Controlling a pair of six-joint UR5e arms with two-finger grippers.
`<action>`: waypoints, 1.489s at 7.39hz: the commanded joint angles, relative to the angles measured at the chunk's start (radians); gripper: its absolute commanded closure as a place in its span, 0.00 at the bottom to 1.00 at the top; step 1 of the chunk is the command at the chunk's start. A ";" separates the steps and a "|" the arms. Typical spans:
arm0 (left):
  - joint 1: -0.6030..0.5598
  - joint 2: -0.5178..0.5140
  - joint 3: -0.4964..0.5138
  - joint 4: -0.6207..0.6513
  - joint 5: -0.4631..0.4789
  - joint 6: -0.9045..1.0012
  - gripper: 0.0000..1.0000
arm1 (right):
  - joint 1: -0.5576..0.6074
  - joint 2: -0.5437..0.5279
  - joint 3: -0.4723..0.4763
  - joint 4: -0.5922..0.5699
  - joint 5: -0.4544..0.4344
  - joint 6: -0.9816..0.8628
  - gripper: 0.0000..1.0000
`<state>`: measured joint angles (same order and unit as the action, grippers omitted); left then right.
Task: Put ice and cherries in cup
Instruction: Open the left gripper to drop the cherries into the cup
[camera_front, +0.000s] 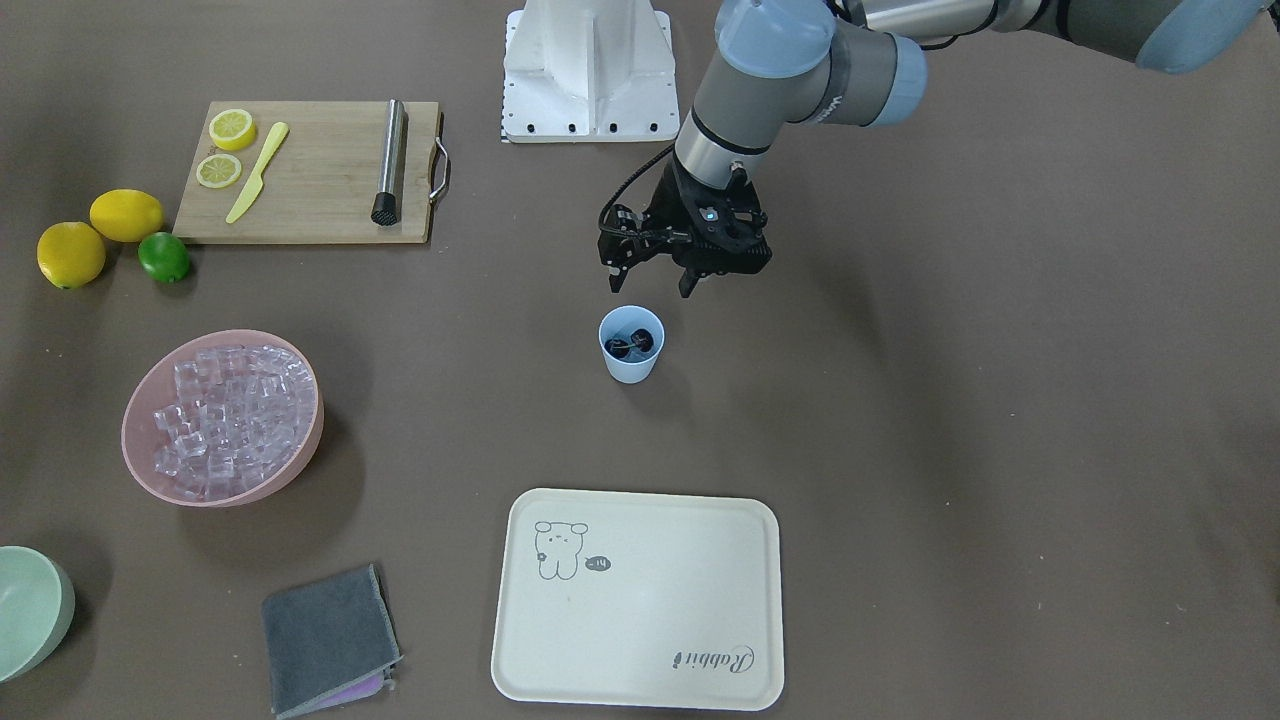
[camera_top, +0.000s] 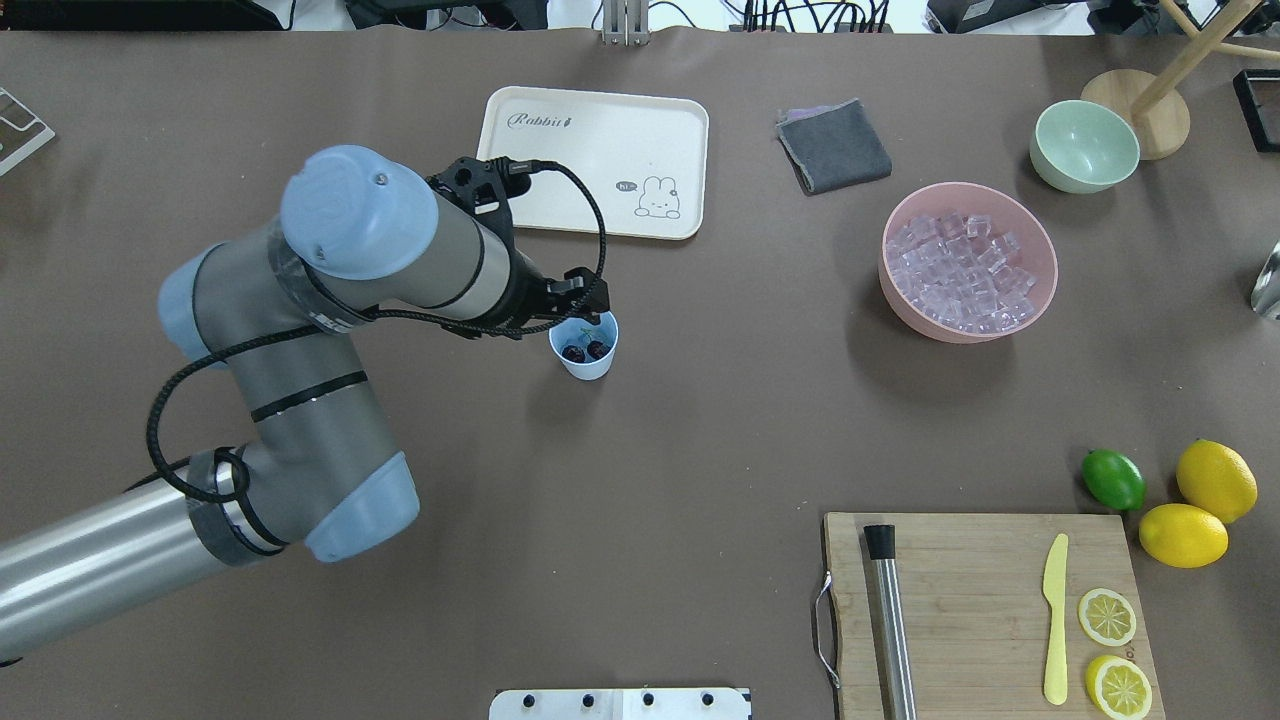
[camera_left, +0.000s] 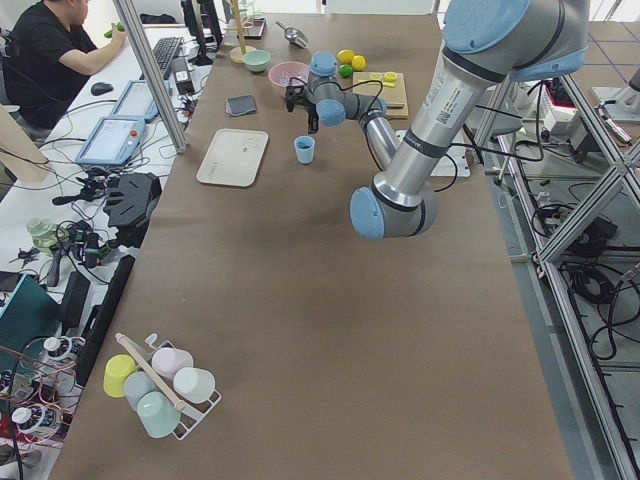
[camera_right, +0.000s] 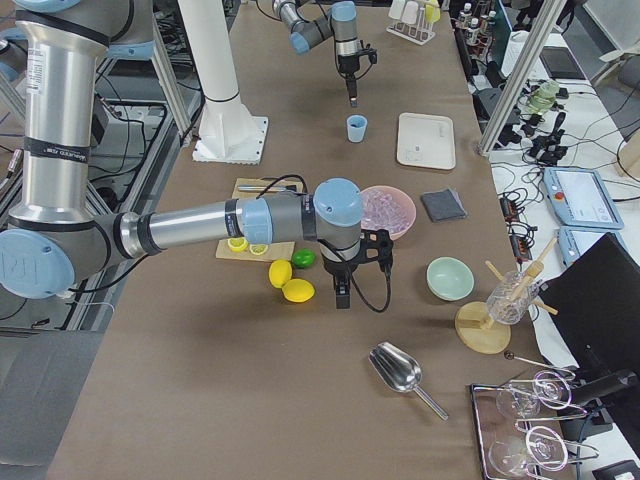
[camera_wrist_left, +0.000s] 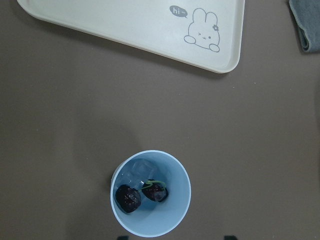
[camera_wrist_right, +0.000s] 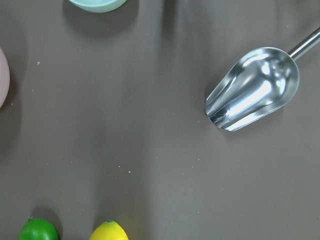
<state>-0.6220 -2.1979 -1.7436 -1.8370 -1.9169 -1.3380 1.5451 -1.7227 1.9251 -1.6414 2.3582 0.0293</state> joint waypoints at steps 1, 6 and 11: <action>-0.252 0.094 0.010 0.031 -0.223 0.211 0.02 | 0.003 -0.005 0.002 0.002 0.001 0.000 0.01; -0.831 0.385 0.075 0.179 -0.609 0.993 0.02 | 0.007 -0.002 -0.044 -0.002 -0.004 -0.015 0.01; -0.978 0.791 -0.168 0.156 -0.605 1.206 0.02 | 0.046 -0.014 -0.043 -0.002 -0.002 -0.016 0.01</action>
<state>-1.5871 -1.4792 -1.8402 -1.6800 -2.5280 -0.1380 1.5769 -1.7334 1.8823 -1.6429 2.3573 0.0139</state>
